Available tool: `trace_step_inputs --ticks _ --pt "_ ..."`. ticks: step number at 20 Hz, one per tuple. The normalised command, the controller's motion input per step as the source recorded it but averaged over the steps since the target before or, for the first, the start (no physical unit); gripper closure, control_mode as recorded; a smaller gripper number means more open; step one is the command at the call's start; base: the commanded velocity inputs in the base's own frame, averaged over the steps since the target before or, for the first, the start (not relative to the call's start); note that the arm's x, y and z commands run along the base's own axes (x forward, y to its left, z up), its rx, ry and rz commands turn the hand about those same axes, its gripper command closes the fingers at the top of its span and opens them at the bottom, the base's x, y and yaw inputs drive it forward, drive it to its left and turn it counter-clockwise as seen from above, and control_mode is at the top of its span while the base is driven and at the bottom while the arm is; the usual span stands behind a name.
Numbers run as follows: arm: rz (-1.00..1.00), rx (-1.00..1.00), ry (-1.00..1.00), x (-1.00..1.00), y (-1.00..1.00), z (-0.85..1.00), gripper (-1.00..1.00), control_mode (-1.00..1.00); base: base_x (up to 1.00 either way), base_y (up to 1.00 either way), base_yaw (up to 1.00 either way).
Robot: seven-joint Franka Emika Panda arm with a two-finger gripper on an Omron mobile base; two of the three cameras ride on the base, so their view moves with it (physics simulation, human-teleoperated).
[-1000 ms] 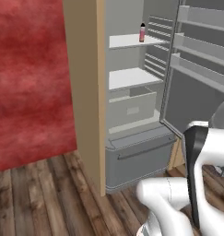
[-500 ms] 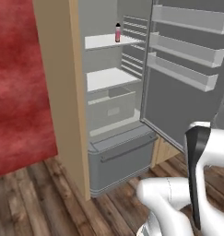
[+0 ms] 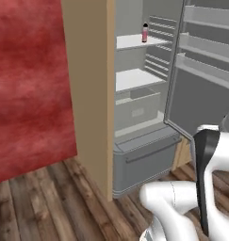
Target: Open the fridge, grab two sodas, and place both sodas inside the bowl with ice on the dining counter.
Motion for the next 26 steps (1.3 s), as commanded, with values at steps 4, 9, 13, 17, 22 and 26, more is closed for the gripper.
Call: trace_step_inputs --ticks 4,9,13,17,22,26 --pt "0.0 0.0 0.0 0.0 0.0 0.0 1.0 1.0 0.43 0.93 0.22" --pt "0.0 0.0 0.0 0.0 0.0 0.0 1.0 1.0 -0.5 0.75 -0.07" --pt "0.0 0.0 0.0 0.0 0.0 0.0 1.0 1.0 -0.99 0.31 -0.38" --pt "0.0 0.0 0.0 0.0 0.0 0.0 1.0 1.0 -0.77 0.04 -0.54" --pt "0.0 0.0 0.0 0.0 0.0 0.0 1.0 1.0 -0.52 -0.02 -0.6" --pt "0.0 0.0 0.0 0.0 0.0 0.0 1.0 1.0 -0.47 -0.24 -0.54"
